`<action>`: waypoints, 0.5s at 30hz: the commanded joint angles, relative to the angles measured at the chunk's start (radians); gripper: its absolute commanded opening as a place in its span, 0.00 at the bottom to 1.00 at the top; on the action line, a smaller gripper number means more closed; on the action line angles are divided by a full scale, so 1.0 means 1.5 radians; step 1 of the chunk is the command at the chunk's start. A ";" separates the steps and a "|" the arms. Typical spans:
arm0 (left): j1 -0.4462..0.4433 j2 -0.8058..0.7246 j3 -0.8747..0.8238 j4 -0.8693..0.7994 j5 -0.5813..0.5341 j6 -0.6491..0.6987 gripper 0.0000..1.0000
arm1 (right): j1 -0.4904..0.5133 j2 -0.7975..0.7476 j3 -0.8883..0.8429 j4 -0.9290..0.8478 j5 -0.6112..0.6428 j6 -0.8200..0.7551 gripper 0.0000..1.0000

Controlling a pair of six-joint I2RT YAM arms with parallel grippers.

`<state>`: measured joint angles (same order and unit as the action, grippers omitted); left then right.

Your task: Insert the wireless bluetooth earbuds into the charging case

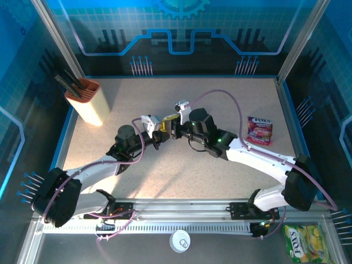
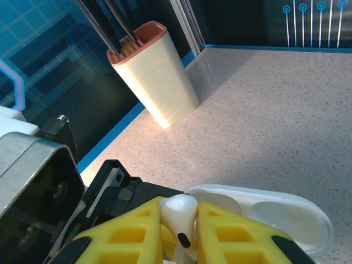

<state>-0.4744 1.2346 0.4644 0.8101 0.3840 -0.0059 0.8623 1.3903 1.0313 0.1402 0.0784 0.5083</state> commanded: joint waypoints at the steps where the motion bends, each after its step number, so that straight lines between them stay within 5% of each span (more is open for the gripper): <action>1: -0.006 -0.020 0.032 0.016 -0.015 -0.032 0.14 | -0.010 0.007 -0.025 0.024 0.022 0.014 0.19; 15: -0.006 -0.034 0.040 -0.007 -0.002 -0.039 0.15 | -0.021 -0.007 -0.022 0.016 0.019 0.012 0.26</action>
<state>-0.4763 1.2255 0.4759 0.7479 0.3771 -0.0540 0.8581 1.3899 0.9958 0.1951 0.0853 0.5270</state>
